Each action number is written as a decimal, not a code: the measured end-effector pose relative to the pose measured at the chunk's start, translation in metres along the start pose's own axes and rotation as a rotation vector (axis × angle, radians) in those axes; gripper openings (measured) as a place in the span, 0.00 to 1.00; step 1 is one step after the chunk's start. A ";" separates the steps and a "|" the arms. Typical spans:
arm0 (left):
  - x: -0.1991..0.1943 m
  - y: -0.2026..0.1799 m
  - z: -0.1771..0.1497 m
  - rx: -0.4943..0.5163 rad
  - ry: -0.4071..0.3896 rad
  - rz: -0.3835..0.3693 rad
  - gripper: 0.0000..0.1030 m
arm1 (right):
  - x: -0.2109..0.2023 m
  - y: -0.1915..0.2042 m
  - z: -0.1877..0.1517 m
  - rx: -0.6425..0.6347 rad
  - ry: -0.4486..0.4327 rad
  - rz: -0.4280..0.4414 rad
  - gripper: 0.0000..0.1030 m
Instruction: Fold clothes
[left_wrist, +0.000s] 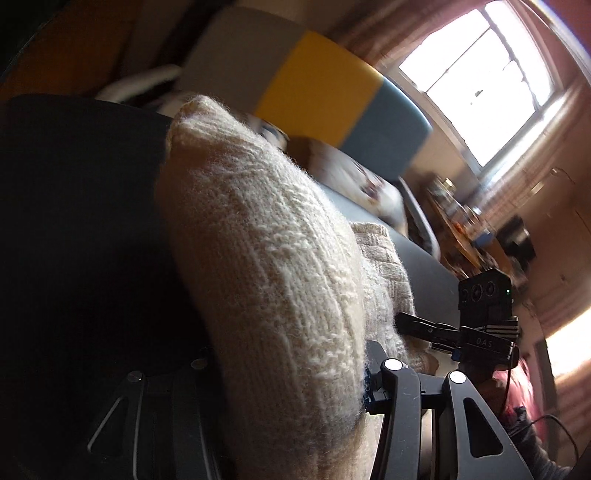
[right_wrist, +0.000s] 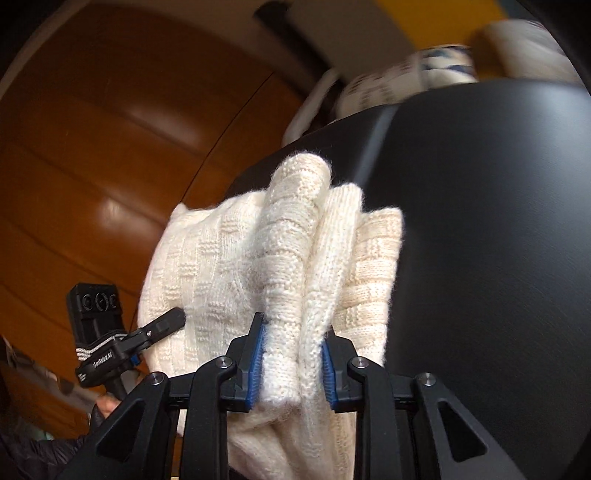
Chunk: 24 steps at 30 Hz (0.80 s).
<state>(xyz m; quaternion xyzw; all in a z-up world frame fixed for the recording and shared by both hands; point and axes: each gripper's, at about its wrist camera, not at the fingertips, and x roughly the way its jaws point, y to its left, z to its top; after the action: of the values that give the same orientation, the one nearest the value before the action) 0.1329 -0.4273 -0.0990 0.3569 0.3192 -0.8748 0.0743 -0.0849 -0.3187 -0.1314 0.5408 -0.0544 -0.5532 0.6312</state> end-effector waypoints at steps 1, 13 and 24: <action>-0.009 0.013 0.001 -0.024 -0.022 0.024 0.49 | 0.018 0.010 0.012 -0.023 0.023 0.001 0.25; -0.078 0.175 -0.018 -0.392 -0.110 0.227 0.51 | 0.195 0.087 0.068 -0.281 0.282 -0.196 0.25; -0.103 0.206 -0.028 -0.440 -0.085 0.332 0.67 | 0.126 0.158 0.023 -0.568 0.168 -0.254 0.33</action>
<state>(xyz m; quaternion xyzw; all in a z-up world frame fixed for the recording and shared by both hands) 0.2984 -0.5818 -0.1489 0.3427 0.4352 -0.7744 0.3058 0.0489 -0.4591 -0.0716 0.3893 0.2225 -0.5739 0.6852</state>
